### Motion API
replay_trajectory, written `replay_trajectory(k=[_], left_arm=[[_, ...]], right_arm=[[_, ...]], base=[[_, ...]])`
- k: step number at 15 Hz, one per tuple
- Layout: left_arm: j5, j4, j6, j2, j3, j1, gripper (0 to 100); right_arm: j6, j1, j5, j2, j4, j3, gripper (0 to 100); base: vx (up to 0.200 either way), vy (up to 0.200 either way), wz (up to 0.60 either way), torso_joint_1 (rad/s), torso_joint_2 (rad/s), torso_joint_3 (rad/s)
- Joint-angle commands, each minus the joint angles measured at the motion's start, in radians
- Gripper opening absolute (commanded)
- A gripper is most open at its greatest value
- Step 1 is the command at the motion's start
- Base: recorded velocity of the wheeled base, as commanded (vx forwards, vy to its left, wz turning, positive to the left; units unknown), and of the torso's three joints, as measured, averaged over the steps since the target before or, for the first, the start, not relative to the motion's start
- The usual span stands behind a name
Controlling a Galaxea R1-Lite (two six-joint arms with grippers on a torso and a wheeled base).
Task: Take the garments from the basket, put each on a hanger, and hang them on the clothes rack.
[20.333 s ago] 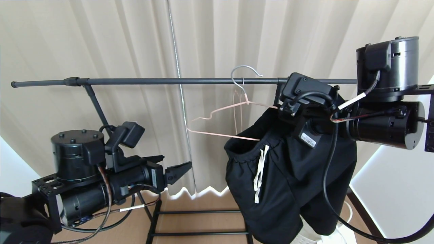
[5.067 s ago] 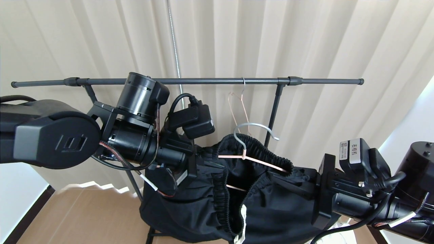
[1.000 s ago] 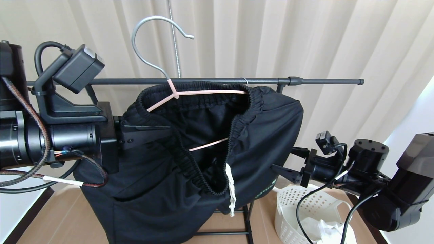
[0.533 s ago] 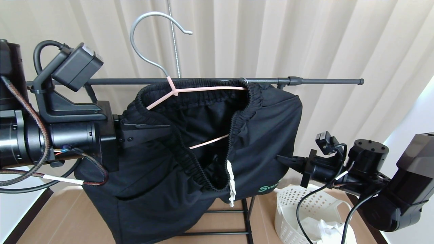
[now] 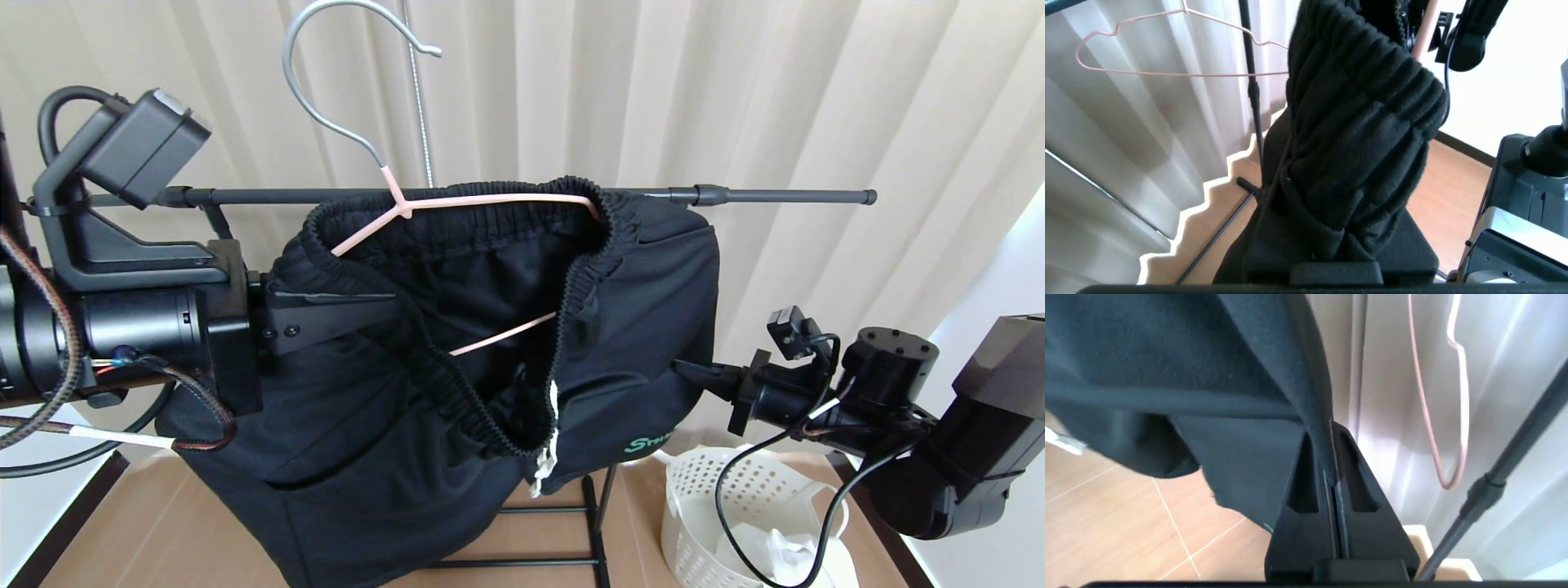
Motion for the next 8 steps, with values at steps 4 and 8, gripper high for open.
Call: replay_trajectory(k=[4, 8], left_arm=[[0.000, 0.000, -0.001, -0.031, 0.009, 0.019, 0], [0.000, 0.000, -0.019, -0.041, 0.015, 0.018, 0]], right_arm=[[0.001, -0.023, 0.000, 0.035, 0.003, -0.026, 0], [0.001, -0.021, 0.000, 0.025, -0.001, -0.010, 0]], base=[[0.000, 0.000, 0.00, 0.000, 0.00, 0.000], [0.000, 0.000, 0.00, 0.000, 0.00, 0.000]])
